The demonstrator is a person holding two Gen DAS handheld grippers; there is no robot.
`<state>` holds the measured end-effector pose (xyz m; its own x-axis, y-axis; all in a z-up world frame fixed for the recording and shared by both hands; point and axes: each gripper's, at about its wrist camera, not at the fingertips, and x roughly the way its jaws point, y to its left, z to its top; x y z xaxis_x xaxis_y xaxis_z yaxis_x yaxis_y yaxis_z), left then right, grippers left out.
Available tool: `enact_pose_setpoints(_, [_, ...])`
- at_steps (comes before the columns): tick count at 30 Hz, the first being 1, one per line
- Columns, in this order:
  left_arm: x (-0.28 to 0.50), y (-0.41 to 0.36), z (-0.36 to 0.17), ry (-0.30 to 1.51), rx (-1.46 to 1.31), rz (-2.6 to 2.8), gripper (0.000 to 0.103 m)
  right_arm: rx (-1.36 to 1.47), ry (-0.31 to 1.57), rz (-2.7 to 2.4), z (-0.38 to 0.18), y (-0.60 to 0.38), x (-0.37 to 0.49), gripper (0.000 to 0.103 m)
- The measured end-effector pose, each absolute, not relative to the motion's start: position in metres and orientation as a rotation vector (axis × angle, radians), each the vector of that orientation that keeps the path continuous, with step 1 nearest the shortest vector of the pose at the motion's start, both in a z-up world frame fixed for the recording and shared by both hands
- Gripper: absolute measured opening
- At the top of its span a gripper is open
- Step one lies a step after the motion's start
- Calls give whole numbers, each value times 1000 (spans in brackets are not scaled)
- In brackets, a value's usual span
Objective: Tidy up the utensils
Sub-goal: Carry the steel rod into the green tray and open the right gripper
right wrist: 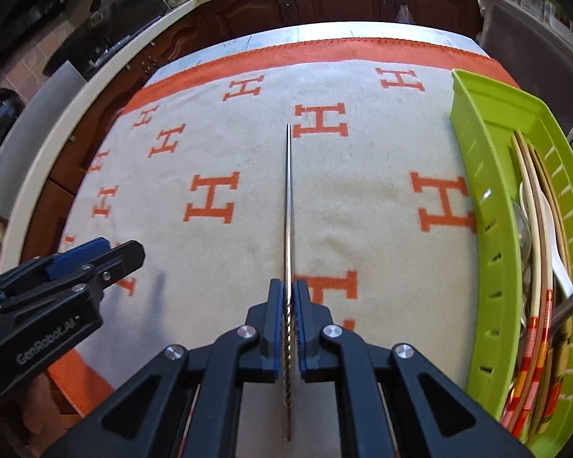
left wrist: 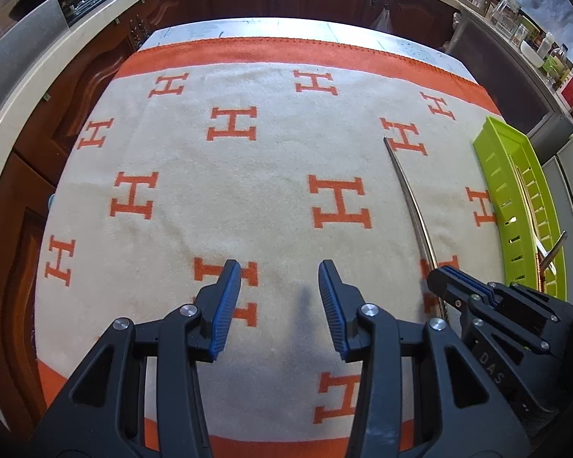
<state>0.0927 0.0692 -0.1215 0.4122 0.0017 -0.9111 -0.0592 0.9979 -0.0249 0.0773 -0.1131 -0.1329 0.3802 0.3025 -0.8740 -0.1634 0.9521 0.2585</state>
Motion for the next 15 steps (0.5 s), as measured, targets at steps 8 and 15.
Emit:
enact_pose_setpoints(8, [75, 45, -104, 1139, -7, -7, 39, 217, 1049, 337, -94, -137, 41, 5])
enact_pose_setpoints(15, [61, 3, -88, 1111, 57, -56, 39, 267, 965, 346, -68, -172, 19, 5])
